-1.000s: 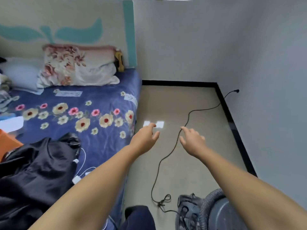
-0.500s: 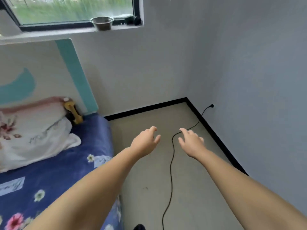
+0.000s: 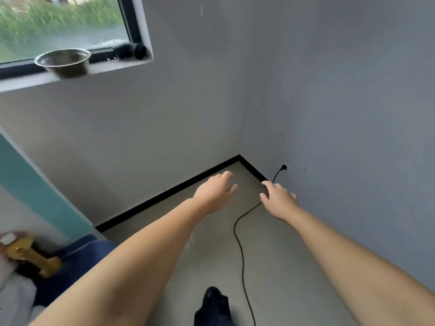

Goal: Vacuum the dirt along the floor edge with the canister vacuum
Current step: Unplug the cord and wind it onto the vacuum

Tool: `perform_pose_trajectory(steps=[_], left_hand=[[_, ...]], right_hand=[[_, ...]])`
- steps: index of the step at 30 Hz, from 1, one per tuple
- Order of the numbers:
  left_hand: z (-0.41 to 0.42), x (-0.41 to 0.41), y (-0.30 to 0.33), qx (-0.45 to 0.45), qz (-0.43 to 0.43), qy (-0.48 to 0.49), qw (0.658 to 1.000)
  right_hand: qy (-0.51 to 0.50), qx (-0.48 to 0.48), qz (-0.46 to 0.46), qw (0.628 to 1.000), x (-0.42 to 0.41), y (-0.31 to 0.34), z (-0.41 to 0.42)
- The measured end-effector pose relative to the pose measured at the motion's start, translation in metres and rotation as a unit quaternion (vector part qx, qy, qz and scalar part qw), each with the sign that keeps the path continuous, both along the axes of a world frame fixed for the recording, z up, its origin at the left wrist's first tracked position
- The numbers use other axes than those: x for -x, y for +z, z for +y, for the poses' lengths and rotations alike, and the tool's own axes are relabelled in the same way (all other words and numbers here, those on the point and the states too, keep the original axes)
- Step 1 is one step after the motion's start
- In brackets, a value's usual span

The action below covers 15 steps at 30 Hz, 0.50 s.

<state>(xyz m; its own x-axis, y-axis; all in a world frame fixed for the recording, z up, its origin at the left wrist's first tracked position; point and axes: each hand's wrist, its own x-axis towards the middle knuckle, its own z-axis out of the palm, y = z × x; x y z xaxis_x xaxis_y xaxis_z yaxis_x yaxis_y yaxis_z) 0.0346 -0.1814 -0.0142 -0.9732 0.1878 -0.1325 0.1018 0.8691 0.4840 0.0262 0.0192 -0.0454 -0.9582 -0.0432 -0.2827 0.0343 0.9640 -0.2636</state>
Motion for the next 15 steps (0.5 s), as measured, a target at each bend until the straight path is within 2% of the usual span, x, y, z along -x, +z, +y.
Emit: perform_pose_trajectory(steps=[6,10,15], left_hand=[[-0.033,0.13,0.002,0.014,-0.029,-0.029,0.999],[-0.043,0.213,-0.004,0.027,-0.051,-0.068,0.996],[-0.022,0.314,-0.023,0.039,-0.067,-0.171,0.982]], right_hand=[[-0.032,0.002,-0.028,0.999,0.127,-0.002,-0.032],[-0.068,0.023,-0.015,0.997,0.198,-0.001,-0.038],[-0.162,0.077,-0.018,0.984,0.255,-0.018,-0.015]])
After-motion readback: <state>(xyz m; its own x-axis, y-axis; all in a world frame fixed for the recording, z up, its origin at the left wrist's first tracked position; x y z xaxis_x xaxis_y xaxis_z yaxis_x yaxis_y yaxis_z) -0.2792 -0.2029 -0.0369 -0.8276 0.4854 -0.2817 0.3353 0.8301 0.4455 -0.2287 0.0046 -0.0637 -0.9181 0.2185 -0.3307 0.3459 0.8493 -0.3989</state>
